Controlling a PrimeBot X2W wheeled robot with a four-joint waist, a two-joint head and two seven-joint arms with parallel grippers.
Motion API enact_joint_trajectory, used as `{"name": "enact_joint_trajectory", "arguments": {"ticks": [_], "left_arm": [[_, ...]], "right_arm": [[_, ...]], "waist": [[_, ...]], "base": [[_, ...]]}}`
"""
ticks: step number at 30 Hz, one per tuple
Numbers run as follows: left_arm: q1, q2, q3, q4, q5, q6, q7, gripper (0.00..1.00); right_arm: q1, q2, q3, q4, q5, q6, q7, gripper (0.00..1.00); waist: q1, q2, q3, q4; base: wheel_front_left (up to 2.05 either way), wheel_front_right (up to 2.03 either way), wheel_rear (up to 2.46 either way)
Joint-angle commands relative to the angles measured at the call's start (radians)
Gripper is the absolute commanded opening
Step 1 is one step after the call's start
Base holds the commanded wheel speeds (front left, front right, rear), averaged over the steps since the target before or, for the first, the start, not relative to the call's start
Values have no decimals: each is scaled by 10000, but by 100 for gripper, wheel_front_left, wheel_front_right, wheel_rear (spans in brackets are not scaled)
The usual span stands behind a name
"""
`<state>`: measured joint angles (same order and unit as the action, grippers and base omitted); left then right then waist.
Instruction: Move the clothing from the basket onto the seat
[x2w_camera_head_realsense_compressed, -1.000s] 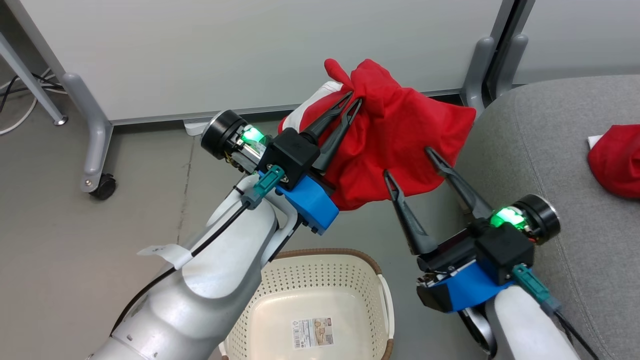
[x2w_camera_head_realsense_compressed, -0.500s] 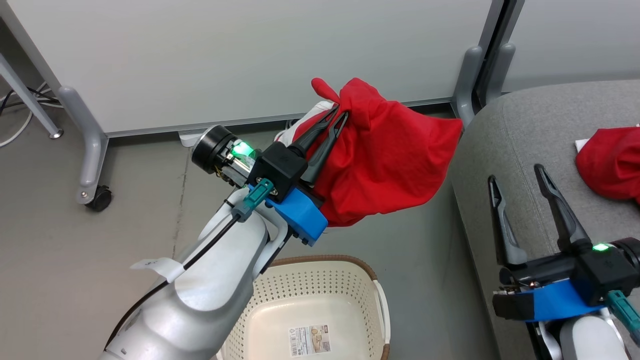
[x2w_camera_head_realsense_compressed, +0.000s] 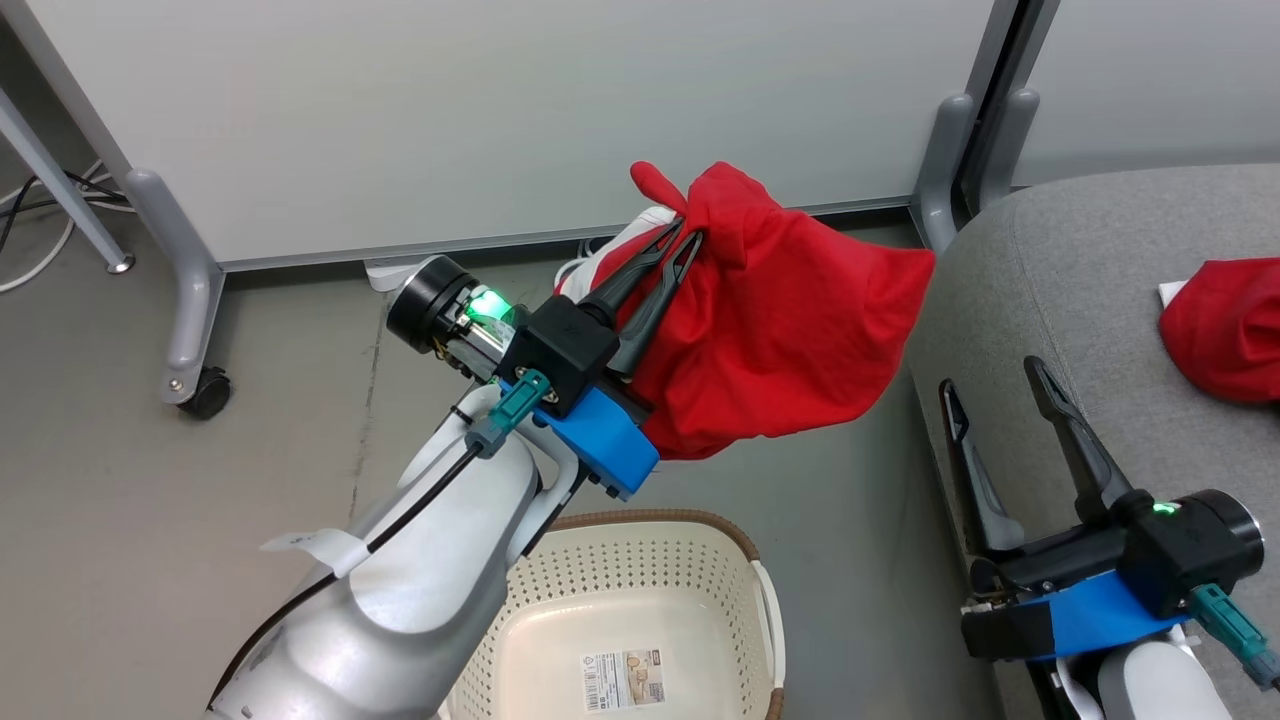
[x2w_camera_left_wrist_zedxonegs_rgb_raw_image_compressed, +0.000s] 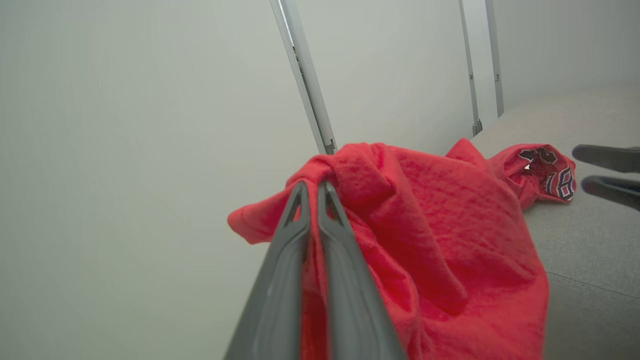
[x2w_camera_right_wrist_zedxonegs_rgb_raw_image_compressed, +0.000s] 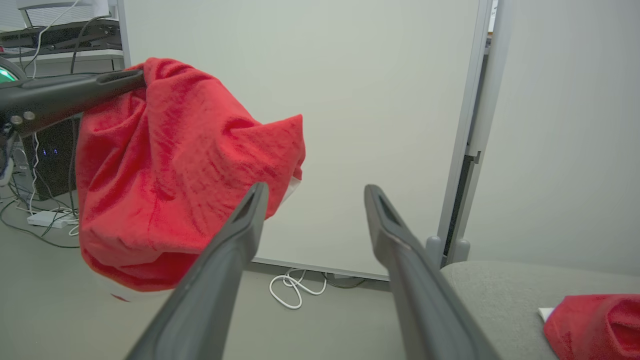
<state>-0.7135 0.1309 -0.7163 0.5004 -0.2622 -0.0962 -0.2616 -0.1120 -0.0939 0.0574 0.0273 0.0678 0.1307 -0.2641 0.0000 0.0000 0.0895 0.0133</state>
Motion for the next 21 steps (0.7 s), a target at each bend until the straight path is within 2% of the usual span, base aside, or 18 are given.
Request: {"name": "enact_joint_trajectory", "arguments": {"ticks": [1,21], "left_arm": [[85,26,6,-64,83,29,-48,0],[-9,-253,-527,-583,265,-104,-48,0]], "right_arm": [[-174,-155,117,72,134,1,-1,100],[-1773,-1806,2940,1510,2545,3,-3,100]], "waist": [[0,0,1,19],[0,0,134,342]], "base": [[0,0,0],[0,0,0]]}}
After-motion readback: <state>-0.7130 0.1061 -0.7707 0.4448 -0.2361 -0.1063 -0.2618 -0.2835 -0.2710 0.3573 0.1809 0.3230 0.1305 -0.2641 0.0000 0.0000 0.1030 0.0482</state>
